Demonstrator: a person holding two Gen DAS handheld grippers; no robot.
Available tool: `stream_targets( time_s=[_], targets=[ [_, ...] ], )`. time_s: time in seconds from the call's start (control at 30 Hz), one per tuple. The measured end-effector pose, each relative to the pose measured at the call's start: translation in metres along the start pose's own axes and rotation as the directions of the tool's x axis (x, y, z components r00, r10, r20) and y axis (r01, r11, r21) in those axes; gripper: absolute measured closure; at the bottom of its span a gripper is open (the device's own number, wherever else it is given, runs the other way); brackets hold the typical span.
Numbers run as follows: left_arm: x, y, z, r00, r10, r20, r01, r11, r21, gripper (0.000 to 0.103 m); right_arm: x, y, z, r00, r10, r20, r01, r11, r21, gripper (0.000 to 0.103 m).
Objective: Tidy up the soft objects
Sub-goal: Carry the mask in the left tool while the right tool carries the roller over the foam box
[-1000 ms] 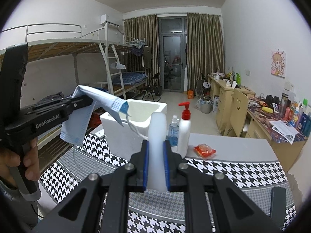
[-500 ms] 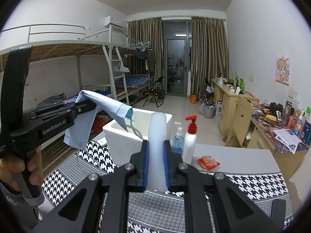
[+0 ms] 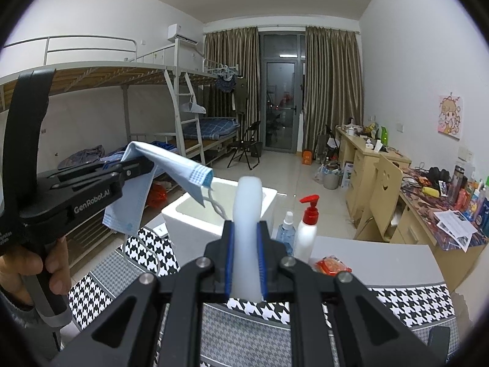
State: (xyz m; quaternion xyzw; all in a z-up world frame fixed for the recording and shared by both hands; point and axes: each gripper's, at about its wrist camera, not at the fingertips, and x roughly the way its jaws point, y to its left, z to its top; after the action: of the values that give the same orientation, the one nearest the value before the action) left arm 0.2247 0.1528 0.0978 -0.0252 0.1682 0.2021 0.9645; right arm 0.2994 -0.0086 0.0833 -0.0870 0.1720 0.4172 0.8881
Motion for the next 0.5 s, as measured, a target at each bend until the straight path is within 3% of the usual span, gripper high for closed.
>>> stream_targets(
  time_s=[0.5],
  targets=[
    [0.035,0.012,0.007,0.999,0.04,-0.035,-0.041,0.999,-0.016,0.098,0.031,0.0,0.013,1.0,0.005,-0.015,-0.005,1.0,0.001,0.086]
  ],
)
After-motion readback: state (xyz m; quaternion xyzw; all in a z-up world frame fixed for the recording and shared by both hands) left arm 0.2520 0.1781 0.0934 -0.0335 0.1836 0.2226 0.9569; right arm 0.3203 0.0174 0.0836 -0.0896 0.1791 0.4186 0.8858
